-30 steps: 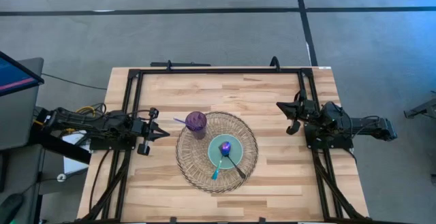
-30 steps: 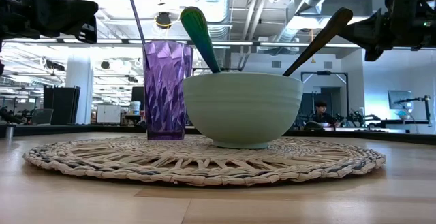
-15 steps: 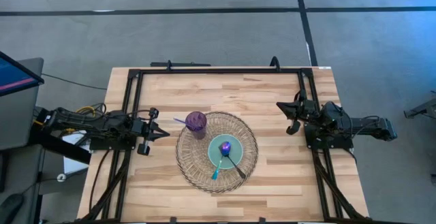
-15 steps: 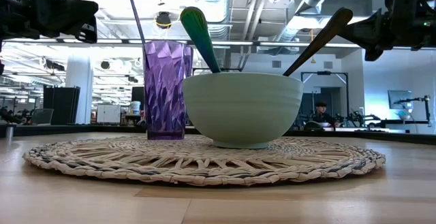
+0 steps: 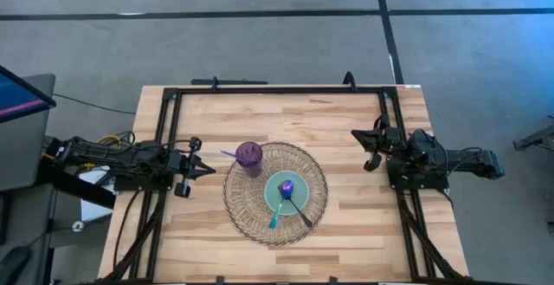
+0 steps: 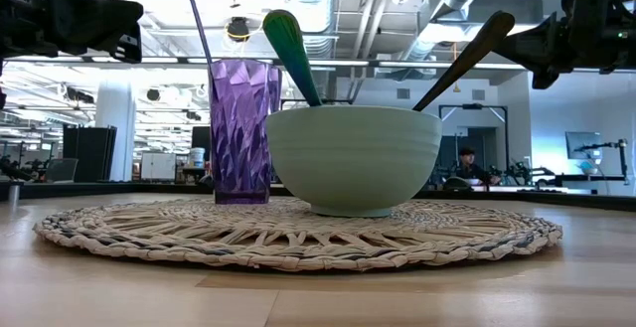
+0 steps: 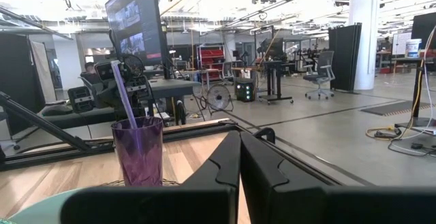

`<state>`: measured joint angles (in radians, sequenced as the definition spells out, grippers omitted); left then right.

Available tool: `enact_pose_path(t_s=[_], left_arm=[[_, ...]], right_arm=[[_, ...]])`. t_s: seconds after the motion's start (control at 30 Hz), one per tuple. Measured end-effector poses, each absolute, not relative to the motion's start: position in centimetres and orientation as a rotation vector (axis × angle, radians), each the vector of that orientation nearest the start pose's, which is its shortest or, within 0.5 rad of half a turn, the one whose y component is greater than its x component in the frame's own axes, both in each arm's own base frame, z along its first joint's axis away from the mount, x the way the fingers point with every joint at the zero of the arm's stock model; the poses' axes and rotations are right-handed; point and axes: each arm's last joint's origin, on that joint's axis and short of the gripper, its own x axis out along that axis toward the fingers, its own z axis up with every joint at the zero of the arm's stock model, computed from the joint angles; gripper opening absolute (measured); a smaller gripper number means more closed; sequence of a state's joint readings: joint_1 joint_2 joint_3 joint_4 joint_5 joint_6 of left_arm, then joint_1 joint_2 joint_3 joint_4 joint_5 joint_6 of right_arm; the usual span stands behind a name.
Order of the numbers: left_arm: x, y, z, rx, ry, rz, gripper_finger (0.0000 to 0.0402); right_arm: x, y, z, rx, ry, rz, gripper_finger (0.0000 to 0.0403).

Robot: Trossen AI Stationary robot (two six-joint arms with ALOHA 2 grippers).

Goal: Pick & Place Utensil
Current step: Return to Home Position

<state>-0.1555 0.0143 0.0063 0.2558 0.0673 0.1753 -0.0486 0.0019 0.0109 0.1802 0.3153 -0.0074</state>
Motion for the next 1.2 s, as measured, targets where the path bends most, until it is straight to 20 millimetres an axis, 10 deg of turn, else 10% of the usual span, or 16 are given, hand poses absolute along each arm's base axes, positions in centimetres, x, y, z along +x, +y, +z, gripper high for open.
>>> enact_pose_path(t_s=[1.03,1.2], left_arm=[[10.8,-1.9,17.3,0.171,-0.077,-0.218,0.0006],[11.0,-2.0,17.4,-0.054,-0.056,-0.231,0.0006]], right_arm=[[9.4,-1.4,18.4,0.018,-0.184,-0.364,0.0001],[9.4,-1.4,18.4,0.018,-0.184,-0.364,0.0001]])
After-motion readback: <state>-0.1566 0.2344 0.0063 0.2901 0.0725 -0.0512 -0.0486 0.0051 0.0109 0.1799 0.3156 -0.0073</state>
